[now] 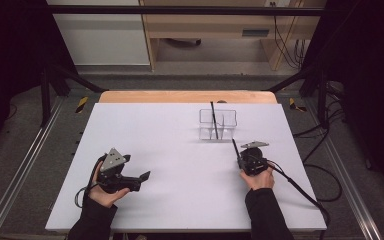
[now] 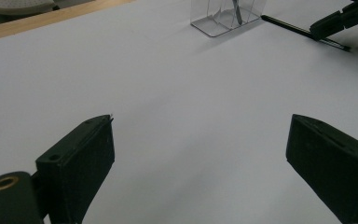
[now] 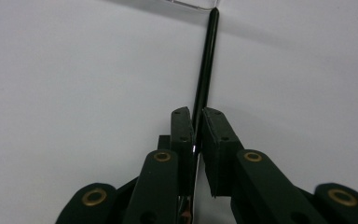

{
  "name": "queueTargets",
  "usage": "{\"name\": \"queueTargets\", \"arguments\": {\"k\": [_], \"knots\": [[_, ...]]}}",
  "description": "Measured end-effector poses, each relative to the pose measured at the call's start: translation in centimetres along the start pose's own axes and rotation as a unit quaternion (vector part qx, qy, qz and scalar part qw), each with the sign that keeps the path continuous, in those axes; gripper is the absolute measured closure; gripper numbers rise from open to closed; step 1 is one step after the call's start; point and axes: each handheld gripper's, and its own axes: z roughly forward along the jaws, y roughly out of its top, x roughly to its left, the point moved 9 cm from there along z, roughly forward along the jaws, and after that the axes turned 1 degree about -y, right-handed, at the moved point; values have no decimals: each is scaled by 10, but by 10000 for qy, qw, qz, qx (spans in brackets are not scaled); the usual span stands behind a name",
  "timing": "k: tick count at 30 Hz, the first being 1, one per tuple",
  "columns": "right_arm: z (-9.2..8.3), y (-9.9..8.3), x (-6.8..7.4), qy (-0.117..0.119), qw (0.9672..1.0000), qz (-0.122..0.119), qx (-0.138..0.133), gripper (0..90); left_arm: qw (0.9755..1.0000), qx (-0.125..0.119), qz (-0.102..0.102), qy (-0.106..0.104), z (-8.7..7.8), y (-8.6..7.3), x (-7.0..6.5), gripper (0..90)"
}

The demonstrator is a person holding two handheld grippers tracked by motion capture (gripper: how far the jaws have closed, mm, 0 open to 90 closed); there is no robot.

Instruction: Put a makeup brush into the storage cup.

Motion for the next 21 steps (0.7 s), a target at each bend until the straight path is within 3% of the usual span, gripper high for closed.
{"name": "queueTargets", "arguments": {"k": [6,13,21], "knots": [[-3,-3,-1,253,9993,-259,37,844,10000,8,6,-2,0,0,0,70],[-3,-3,-1,326,9985,-427,40,832,10000,2,5,-5,0,0,0,71],[-12,10,1,415,9969,-662,39,635,10000,2,4,-9,-1,0,1,71]]}}
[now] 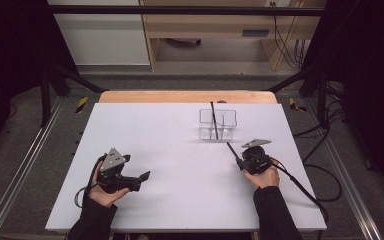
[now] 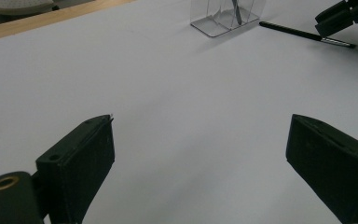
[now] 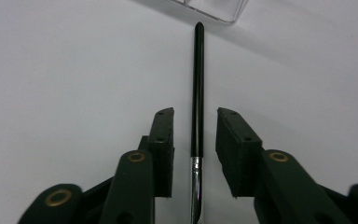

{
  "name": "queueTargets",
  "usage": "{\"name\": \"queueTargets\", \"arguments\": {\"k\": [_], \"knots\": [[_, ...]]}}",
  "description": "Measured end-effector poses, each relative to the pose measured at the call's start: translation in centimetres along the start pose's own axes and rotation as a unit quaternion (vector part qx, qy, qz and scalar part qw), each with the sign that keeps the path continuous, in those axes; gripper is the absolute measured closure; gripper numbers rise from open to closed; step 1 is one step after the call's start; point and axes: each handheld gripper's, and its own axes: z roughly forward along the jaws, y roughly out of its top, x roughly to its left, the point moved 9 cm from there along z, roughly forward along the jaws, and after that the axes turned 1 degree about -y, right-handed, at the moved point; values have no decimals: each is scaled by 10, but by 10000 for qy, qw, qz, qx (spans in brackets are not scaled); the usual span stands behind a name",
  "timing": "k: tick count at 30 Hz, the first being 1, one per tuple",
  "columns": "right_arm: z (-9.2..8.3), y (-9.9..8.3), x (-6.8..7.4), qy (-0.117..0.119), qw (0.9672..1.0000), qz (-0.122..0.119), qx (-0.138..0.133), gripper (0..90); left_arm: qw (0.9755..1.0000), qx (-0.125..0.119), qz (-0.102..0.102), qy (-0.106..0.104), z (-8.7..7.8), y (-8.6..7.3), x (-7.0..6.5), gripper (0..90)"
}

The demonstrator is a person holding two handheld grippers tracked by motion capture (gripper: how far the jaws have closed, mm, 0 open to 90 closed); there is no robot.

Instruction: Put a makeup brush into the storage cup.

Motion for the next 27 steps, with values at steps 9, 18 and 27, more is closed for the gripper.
{"name": "queueTargets", "arguments": {"k": [9,18,27], "knots": [[-4,24,0,127,9977,-366,559,590,10000,-27,-10,-1,-1,1,1,71],[8,23,-3,221,9914,-450,1206,597,10000,-1,-9,-11,-1,0,1,71],[18,17,-4,279,9864,-415,1568,686,10000,9,-8,-15,-1,0,1,71]]}}
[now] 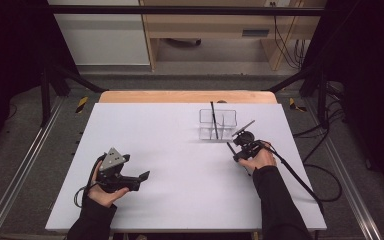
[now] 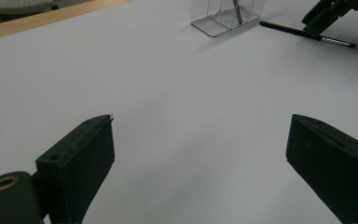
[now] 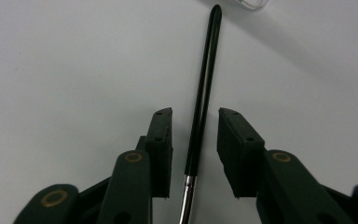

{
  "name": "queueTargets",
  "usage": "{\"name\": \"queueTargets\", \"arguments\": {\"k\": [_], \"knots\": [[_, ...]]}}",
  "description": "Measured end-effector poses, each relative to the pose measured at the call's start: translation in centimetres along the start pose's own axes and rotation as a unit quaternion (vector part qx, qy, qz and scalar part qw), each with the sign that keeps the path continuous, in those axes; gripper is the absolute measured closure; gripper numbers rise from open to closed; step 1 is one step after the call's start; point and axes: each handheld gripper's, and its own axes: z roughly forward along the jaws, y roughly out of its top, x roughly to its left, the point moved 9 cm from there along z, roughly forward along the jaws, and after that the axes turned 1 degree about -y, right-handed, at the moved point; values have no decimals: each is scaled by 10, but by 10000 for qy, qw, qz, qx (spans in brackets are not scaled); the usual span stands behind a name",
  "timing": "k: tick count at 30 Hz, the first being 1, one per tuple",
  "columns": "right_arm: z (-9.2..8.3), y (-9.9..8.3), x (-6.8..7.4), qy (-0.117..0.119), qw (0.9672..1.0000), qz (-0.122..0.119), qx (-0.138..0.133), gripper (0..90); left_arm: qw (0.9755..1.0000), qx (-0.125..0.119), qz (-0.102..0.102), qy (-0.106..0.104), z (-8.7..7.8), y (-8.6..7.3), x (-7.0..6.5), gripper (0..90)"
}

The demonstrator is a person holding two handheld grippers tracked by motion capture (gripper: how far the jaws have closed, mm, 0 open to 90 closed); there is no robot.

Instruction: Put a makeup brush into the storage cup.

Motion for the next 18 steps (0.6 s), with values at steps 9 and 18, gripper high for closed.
{"name": "queueTargets", "arguments": {"k": [9,18], "knots": [[7,-5,2,26,9995,47,325,799,10000,8,9,-6,0,0,0,71],[8,-4,2,89,9991,141,391,843,10000,11,24,-8,0,0,-1,71]]}}
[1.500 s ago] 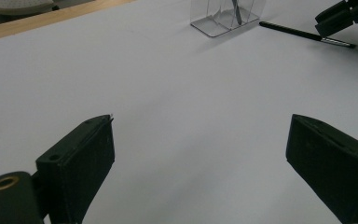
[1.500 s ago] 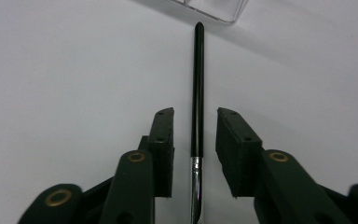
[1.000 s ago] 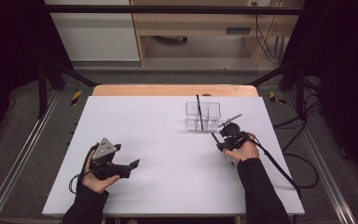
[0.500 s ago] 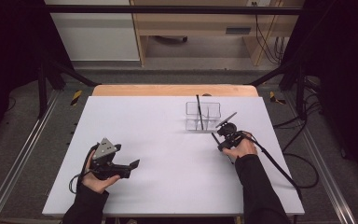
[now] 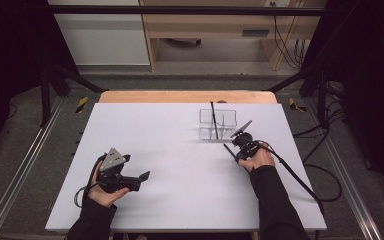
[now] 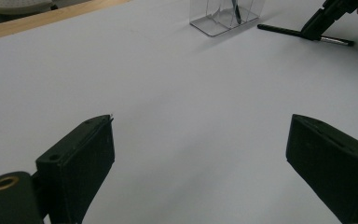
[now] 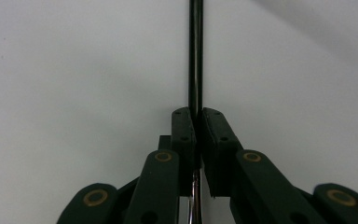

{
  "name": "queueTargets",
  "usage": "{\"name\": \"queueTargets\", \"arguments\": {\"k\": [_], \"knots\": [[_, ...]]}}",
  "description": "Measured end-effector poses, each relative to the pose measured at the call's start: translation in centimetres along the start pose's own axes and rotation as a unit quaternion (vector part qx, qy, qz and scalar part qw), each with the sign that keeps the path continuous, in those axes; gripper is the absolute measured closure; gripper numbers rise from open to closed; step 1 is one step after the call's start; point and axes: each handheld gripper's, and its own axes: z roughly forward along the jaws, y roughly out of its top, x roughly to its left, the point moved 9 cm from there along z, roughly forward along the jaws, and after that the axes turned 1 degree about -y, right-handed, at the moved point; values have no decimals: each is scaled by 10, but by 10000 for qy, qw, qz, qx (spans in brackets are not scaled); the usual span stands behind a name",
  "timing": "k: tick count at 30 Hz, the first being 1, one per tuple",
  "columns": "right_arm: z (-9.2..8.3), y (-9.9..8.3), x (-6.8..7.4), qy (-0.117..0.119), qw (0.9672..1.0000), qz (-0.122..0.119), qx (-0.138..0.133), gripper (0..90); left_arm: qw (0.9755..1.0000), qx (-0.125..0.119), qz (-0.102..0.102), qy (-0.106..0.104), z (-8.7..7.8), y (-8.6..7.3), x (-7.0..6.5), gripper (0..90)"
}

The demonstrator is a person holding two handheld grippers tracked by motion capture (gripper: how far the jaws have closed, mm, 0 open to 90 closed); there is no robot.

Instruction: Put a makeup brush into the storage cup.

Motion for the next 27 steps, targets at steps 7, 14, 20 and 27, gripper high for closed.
{"name": "queueTargets", "arguments": {"k": [7,14,20,27], "knots": [[0,0,0,44,10000,67,26,845,10000,-3,-2,-5,0,0,0,71],[-12,1,3,184,9997,-10,-143,846,10000,-2,-10,-8,0,0,0,71],[-35,5,17,438,9973,-301,-502,845,10000,9,-2,-6,0,0,-1,71],[-62,10,40,661,9922,-737,-752,845,10000,45,26,-35,1,0,-2,71]]}}
